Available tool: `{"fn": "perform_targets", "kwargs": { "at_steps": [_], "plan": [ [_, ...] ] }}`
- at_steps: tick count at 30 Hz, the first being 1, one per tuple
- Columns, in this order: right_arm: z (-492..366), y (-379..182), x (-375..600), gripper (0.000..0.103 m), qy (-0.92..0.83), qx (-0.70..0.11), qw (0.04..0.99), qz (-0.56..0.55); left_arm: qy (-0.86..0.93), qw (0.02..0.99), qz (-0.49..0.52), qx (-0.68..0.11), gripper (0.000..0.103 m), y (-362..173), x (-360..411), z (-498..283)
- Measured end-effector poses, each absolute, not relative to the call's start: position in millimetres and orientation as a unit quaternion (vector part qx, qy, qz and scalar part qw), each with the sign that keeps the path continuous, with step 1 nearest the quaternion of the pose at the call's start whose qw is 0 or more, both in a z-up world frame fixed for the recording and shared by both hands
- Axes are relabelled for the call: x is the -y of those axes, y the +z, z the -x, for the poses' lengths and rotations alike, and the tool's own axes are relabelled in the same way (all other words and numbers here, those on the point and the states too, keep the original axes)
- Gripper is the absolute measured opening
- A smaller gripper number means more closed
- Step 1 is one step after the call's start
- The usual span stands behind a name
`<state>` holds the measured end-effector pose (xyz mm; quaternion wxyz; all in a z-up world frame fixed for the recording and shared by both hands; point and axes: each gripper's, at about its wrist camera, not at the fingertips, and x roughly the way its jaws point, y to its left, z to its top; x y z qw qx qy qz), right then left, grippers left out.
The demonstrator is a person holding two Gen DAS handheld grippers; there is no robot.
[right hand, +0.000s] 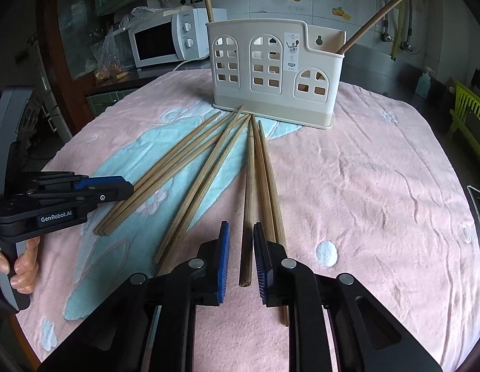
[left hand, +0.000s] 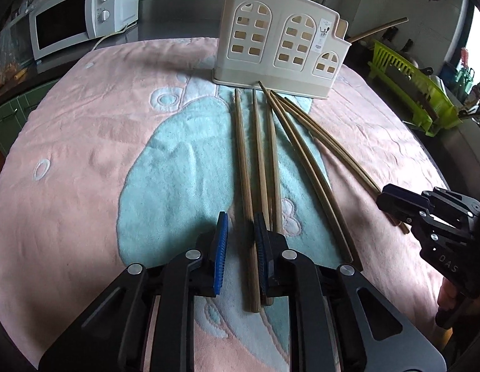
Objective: Organize utensils
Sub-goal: 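Close the left tool on a chopstick while the right tool closes on another chopstick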
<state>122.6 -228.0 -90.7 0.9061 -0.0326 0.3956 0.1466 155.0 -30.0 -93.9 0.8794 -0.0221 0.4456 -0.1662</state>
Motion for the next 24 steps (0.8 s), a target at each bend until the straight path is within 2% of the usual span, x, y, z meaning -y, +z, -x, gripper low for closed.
{"fn": "perform_targets", "kwargs": {
  "at_steps": [6,15,17,24],
  "plan": [
    [-126.1,-92.7,228.9,0.014,0.145,-0.399,0.905,0.031,-0.153,0.883,0.009,-0.443,0.011,-95.6,32.6,-155.9],
    [-131.8,-100.6,225.6,0.013,0.145,-0.408,0.901,0.030,-0.150,0.882,0.013,-0.447,0.011,-95.1,35.0,-156.0],
    [-132.5,-100.4,225.4,0.009,0.145,-0.409,0.901,0.029,-0.150,0.882,0.012,-0.447,0.011,-95.1,35.5,-155.4],
    [-132.2,-99.0,227.8,0.009,0.139,-0.407,0.902,0.026,-0.148,0.884,0.014,-0.443,0.011,-95.1,35.8,-153.1]
  ]
}}
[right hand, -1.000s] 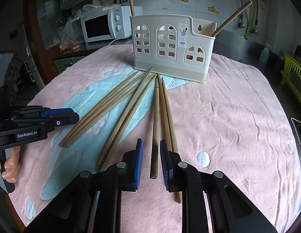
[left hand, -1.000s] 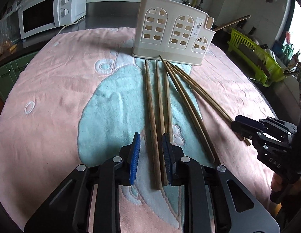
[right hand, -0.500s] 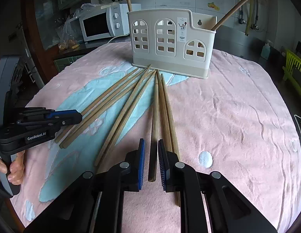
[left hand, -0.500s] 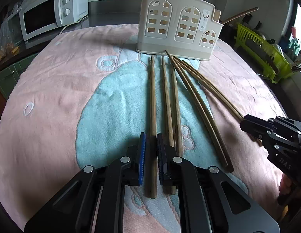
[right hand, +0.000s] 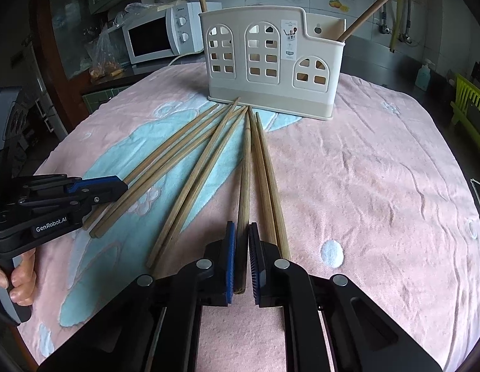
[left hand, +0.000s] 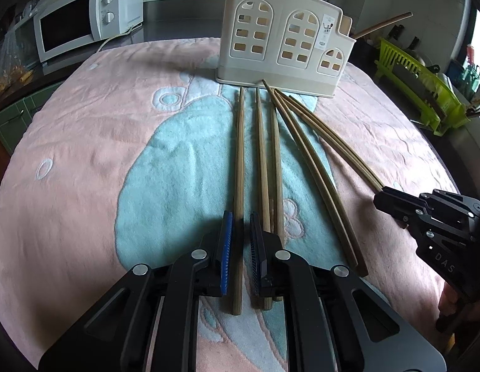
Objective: Organize utensils
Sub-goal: 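Close the left tool on a chopstick while the right tool closes on another chopstick, then lift both chopsticks, carry them to the white holder and open both tools inside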
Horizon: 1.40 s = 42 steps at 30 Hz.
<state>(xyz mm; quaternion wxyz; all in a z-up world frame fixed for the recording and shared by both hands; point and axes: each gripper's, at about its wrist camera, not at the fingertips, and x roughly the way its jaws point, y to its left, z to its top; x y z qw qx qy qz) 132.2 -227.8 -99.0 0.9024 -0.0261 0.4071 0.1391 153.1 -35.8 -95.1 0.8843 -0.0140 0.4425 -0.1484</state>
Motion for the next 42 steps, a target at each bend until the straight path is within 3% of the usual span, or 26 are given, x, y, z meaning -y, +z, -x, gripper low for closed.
{"fn": "perform_targets", "kwargs": {
  "at_steps": [26,42],
  "plan": [
    [-109.5,-35.9,235.3,0.007,0.130,-0.327,0.936,0.003,-0.150,0.894,0.019,-0.422,0.005,-86.4,28.5,-148.4],
    [-119.2,20.4,242.1,0.007,0.139,-0.268,0.953,-0.019,-0.178,0.931,0.058,-0.313,0.005,-22.8,11.9,-145.7]
  ]
}}
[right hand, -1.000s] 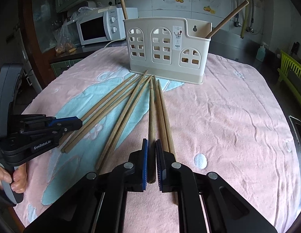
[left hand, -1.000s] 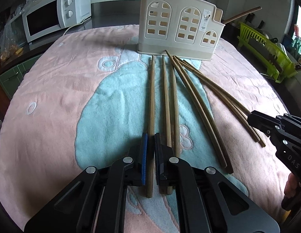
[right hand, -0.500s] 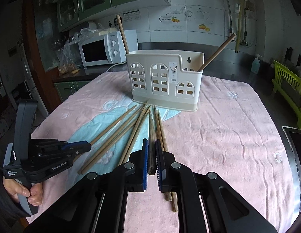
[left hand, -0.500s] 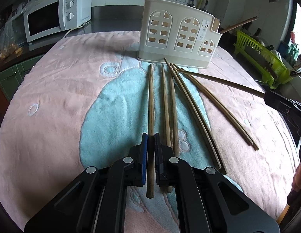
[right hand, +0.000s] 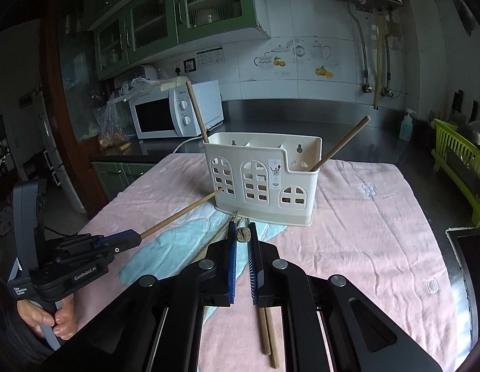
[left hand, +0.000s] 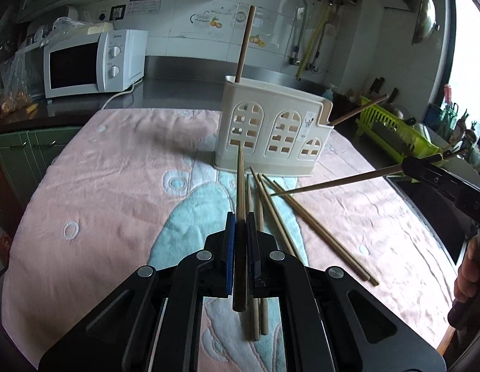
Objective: Organize utensils
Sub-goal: 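Lift both chopsticks, carry them to the white holder and open both tools inside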
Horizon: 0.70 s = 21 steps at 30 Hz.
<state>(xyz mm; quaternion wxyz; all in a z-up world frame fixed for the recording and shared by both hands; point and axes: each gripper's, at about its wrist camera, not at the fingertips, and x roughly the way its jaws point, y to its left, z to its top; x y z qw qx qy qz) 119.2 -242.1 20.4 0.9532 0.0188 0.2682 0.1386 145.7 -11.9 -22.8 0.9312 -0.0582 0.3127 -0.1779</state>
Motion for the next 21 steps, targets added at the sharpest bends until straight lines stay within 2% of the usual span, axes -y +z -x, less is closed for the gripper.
{"fn": "perform_targets", "kwargs": {
  "at_steps": [4,13,21],
  "plan": [
    [-124.4,30.7,242.8,0.007,0.140,-0.261,0.955,-0.016,-0.194,0.929,0.080,-0.305,0.005,-9.2,8.0,-151.8],
    [-131.8,62.5,249.3,0.007,0.136,-0.232,0.963,-0.010,-0.195,0.934,0.060,-0.292,0.005,19.6,7.1,-157.7],
    [-133.4,111.0,263.1,0.007,0.140,-0.203,0.969,0.002,-0.207,0.933,0.034,-0.292,0.005,66.5,1.6,-162.6]
  ]
}}
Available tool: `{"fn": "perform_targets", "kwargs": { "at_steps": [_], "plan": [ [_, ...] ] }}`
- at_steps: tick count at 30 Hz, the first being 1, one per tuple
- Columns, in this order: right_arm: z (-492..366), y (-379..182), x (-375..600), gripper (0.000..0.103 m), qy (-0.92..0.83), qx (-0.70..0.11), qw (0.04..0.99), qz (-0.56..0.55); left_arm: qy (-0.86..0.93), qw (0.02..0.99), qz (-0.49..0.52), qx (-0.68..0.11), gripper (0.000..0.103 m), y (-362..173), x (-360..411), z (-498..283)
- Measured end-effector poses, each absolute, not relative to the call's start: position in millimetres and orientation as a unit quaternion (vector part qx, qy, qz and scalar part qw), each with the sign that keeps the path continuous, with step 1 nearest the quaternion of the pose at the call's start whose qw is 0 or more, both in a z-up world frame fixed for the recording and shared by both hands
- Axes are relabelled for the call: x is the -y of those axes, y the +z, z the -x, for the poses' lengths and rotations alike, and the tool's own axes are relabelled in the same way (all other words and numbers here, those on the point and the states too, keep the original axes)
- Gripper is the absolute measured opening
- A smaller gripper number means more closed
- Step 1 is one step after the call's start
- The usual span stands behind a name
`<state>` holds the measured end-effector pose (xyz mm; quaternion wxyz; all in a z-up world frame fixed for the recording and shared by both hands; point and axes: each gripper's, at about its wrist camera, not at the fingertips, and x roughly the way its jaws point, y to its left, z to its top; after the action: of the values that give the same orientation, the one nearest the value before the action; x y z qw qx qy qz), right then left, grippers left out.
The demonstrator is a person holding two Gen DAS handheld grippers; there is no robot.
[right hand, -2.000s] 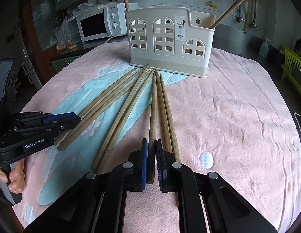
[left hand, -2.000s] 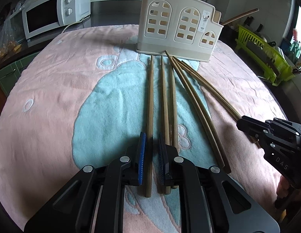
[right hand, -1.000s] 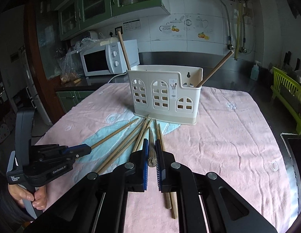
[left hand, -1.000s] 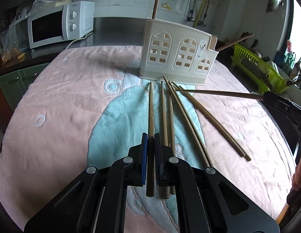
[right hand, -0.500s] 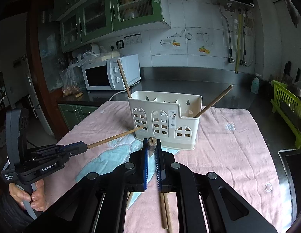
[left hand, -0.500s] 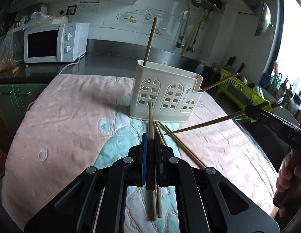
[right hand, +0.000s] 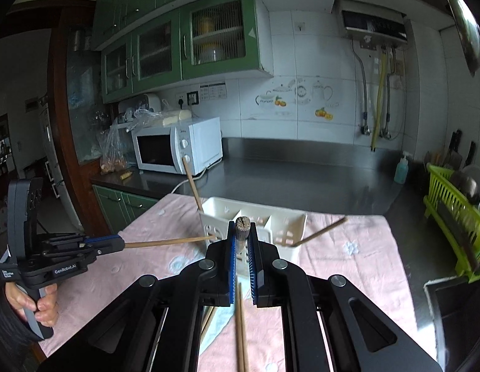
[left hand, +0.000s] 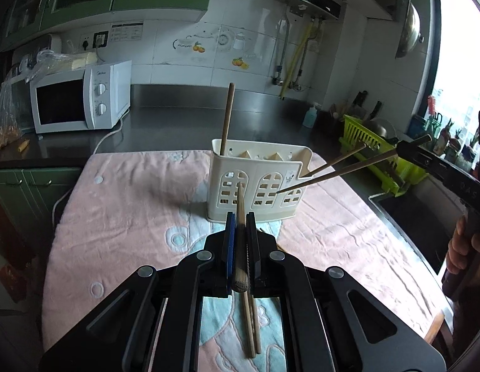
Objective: Organize utensils
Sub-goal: 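Lift both chopsticks, carry them to the white holder and open both tools inside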
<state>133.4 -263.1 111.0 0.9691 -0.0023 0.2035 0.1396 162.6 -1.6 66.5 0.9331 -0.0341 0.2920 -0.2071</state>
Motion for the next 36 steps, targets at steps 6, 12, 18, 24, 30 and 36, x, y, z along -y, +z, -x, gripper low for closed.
{"fn": "perform_targets", "kwargs": {
  "at_steps": [6,12,18,24,30,36],
  "plan": [
    [-135.9,146.5,277.3,0.007,0.128,-0.180,0.975,0.015,-0.227,0.935,0.022,-0.273,0.005,104.7,1.7,-159.3],
    [-150.5,162.8,282.2,0.007,0.111,-0.185,0.976,0.040,-0.227,0.937,-0.013,-0.265,0.005,135.1,17.7,-164.3],
    [-177.4,156.2,284.3,0.007,0.101,-0.213,0.970,0.059,-0.208,0.925,-0.059,-0.314,0.005,144.8,34.1,-196.7],
    [-205.3,149.0,291.5,0.007,0.099,-0.242,0.964,0.051,-0.220,0.892,-0.088,-0.384,0.005,151.1,52.9,-238.2],
    [-227.4,149.5,294.5,0.007,0.098,-0.261,0.959,0.050,-0.227,0.864,-0.114,-0.434,0.006,151.8,75.7,-271.2],
    [-248.9,149.8,297.7,0.007,0.101,-0.287,0.952,0.038,-0.222,0.845,-0.120,-0.472,0.006,149.2,93.0,-304.2]
  ]
}}
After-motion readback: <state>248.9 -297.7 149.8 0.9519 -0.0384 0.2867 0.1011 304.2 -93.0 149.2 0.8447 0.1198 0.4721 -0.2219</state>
